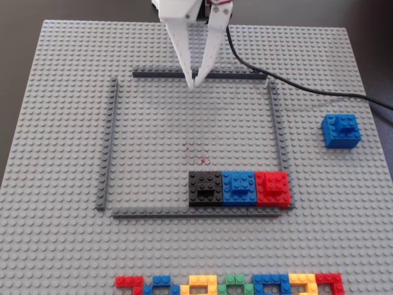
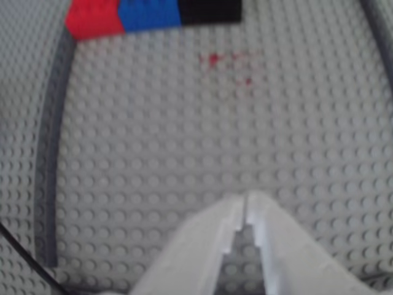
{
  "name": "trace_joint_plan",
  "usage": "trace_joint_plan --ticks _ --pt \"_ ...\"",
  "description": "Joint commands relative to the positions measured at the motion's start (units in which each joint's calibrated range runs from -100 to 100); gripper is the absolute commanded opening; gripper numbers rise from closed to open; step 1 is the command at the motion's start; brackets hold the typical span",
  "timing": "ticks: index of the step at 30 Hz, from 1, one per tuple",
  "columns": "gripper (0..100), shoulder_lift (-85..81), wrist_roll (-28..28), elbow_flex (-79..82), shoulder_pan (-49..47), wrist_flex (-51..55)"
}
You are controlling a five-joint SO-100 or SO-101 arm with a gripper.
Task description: Grab the cube and place it into the grid
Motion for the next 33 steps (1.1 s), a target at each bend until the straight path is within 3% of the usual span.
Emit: trace_joint_plan --ticks 1,15,33 --pt "0 1.99 -0.1 -4.28 -0.37 -0.08" --pt "0 10.93 -3.91 -31.46 -8.69 9.59" --pt "0 45.33 -13.68 -69.8 -20.77 17.07"
